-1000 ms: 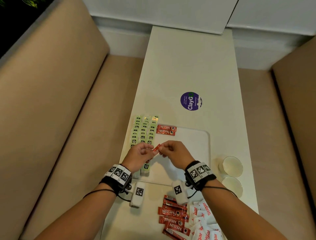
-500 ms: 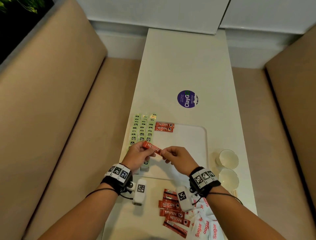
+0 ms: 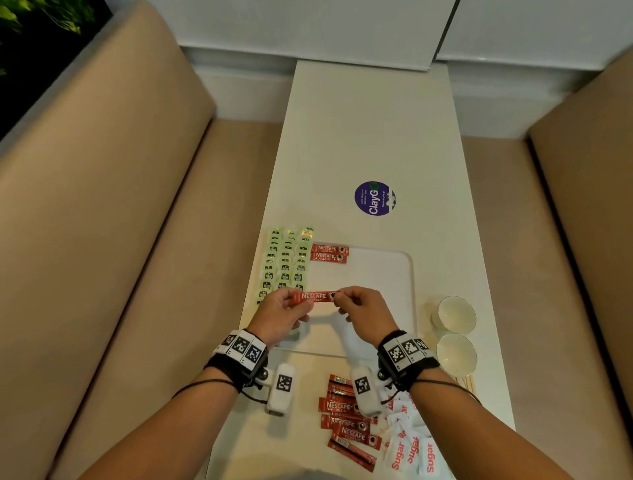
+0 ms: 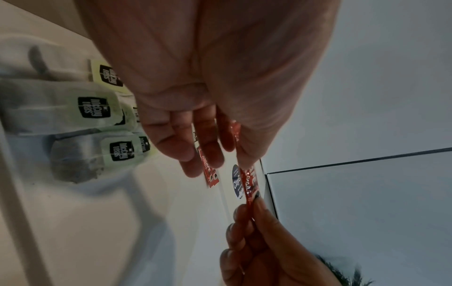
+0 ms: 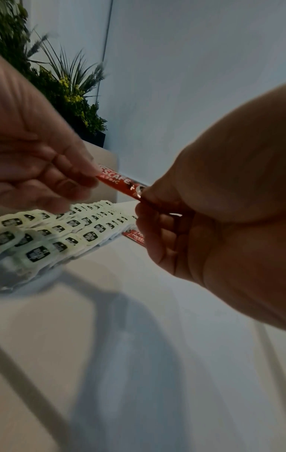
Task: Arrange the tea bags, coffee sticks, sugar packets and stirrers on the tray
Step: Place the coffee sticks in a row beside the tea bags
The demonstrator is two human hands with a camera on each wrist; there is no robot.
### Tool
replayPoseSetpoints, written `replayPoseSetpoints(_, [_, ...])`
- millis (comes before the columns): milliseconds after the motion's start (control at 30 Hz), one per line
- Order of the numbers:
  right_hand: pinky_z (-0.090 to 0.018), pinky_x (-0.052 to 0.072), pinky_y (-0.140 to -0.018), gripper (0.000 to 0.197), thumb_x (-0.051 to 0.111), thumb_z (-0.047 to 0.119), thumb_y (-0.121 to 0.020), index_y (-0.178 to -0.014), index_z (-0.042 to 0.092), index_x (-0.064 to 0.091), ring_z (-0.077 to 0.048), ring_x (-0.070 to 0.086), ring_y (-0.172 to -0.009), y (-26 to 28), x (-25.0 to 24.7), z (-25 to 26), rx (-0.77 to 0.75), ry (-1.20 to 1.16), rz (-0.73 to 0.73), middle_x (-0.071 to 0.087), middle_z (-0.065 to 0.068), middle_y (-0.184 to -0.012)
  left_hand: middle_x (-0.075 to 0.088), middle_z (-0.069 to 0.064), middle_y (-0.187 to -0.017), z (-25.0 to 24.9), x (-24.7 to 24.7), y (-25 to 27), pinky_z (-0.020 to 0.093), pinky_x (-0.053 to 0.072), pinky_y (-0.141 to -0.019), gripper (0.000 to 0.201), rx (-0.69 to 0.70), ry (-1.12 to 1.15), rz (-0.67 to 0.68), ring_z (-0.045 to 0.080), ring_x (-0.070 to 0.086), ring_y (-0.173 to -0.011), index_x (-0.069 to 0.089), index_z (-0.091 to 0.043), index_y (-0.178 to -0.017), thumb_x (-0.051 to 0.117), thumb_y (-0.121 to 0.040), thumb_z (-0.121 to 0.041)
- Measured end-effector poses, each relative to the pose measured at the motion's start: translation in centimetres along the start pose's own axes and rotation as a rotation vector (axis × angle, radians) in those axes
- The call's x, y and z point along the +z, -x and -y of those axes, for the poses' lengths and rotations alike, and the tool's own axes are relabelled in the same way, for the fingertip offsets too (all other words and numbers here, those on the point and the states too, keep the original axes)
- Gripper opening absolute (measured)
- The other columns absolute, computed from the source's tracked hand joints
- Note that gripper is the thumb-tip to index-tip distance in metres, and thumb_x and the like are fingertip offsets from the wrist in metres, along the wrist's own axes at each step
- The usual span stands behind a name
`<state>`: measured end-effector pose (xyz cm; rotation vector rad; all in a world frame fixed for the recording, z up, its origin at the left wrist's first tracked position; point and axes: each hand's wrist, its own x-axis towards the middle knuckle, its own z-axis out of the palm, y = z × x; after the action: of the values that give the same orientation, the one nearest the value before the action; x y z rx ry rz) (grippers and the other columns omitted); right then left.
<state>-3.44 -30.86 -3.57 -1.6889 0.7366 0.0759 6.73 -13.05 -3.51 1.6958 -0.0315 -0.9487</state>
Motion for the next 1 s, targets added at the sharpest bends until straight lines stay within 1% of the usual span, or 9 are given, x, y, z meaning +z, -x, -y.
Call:
replayPoseSetpoints(133, [-0.033, 0.056, -0.075, 0.017, 0.062, 0.019, -0.099, -0.091, 0.01, 0.074, -0.015, 0.063, -0.073, -2.9, -0.8, -0.2, 0.038, -0.008, -0.134, 0.073, -0.009, -0.084, 0.069, 0.009, -0.082, 0.7, -0.9, -0.2, 0.023, 0.05, -0.057, 0.016, -0.04, -0.123, -0.025, 0.015, 0.065, -0.068, 0.065, -0.01, -0.106, 0.071, -0.091, -0.012])
replayPoseSetpoints(200, [-0.031, 0.055, -0.073, 0.016, 0.062, 0.016, -0.099, -0.091, 0.009, 0.074, -0.015, 0.062, -0.072, -4.5, -1.2, -0.4, 0.066, -0.017, -0.181, 0.071, -0.007, -0.081, 0.069, 0.011, -0.082, 1.1, -1.5, -0.1, 0.021, 0.049, -0.055, 0.016, -0.027, -0.193, -0.027, 0.014, 0.065, -0.067, 0.066, -0.01, -0.105, 0.071, -0.09, -0.012])
replayPoseSetpoints(300, [-0.029, 0.05, -0.069, 0.017, 0.062, 0.015, -0.099, -0.088, 0.01, 0.073, -0.015, 0.061, -0.07, -6.8, -1.4, -1.0, 0.112, 0.007, -0.222, 0.068, -0.003, -0.076, 0.067, 0.01, -0.076, 1.7, -2.2, 0.0, 0.026, 0.046, -0.051, 0.013, -0.034, -0.219, -0.01, 0.013, 0.063, -0.062, 0.067, -0.01, -0.102, 0.071, -0.09, -0.011])
replayPoseSetpoints(400, [-0.023, 0.046, -0.066, 0.017, 0.063, 0.018, -0.098, -0.086, 0.014, 0.075, -0.017, 0.062, -0.073, -8.6, -1.0, -1.8, 0.151, 0.054, -0.242, 0.069, -0.001, -0.076, 0.063, 0.005, -0.069, 2.3, -2.6, 0.1, 0.028, 0.045, -0.052, 0.01, -0.049, -0.216, 0.002, 0.016, 0.06, -0.061, 0.066, -0.01, -0.1, 0.07, -0.091, -0.01])
replayPoseSetpoints(500, [-0.018, 0.042, -0.058, 0.016, 0.066, 0.022, -0.096, -0.097, 0.016, 0.08, -0.015, 0.063, -0.075, -9.5, -0.4, -2.1, 0.174, 0.102, -0.24, 0.07, 0.002, -0.079, 0.063, 0.003, -0.07, 2.9, -2.9, 0.4, 0.025, 0.049, -0.054, 0.009, -0.049, -0.256, 0.0, 0.011, 0.061, -0.058, 0.065, -0.01, -0.1, 0.068, -0.092, -0.009])
replayPoseSetpoints(600, [-0.021, 0.044, -0.062, 0.017, 0.067, 0.025, -0.094, -0.101, 0.018, 0.081, -0.013, 0.062, -0.071, -10.1, 0.2, -2.0, 0.192, 0.135, -0.257, 0.071, 0.002, -0.077, 0.063, 0.006, -0.07, 3.6, -3.3, 0.4, 0.02, 0.044, -0.05, 0.01, -0.063, -0.266, -0.005, 0.013, 0.059, -0.057, 0.064, -0.007, -0.101, 0.068, -0.092, -0.008])
replayPoseSetpoints(700, [-0.024, 0.047, -0.063, 0.019, 0.066, 0.028, -0.094, -0.094, 0.018, 0.082, -0.017, 0.062, -0.07, -10.8, 0.7, -1.8, 0.219, 0.162, -0.261, 0.071, -0.001, -0.073, 0.062, 0.005, -0.072, 4.2, -3.5, 0.3, 0.021, 0.042, -0.049, 0.009, -0.09, -0.263, -0.011, 0.013, 0.059, -0.058, 0.064, -0.007, -0.1, 0.068, -0.092, -0.007])
replayPoseSetpoints(900, [-0.023, 0.047, -0.069, 0.021, 0.067, 0.028, -0.093, -0.1, 0.015, 0.081, -0.017, 0.064, -0.075, -11.5, 1.2, -1.8, 0.255, 0.179, -0.303, 0.077, -0.004, -0.089, 0.063, 0.004, -0.073, 4.4, -3.4, -0.2, 0.021, 0.042, -0.049, 0.006, -0.095, -0.294, 0.015, 0.011, 0.06, -0.057, 0.064, -0.009, -0.098, 0.066, -0.093, -0.007])
replayPoseSetpoints(1000, [-0.024, 0.047, -0.068, 0.02, 0.066, 0.029, -0.093, -0.093, 0.015, 0.081, -0.017, 0.065, -0.075, -11.5, 1.3, -1.8, 0.264, 0.181, -0.309, 0.076, -0.002, -0.086, 0.059, 0.011, -0.075, 4.3, -3.2, -0.3, 0.018, 0.044, -0.05, 0.005, -0.086, -0.296, 0.02, 0.014, 0.059, -0.057, 0.064, -0.009, -0.098, 0.065, -0.094, -0.006])
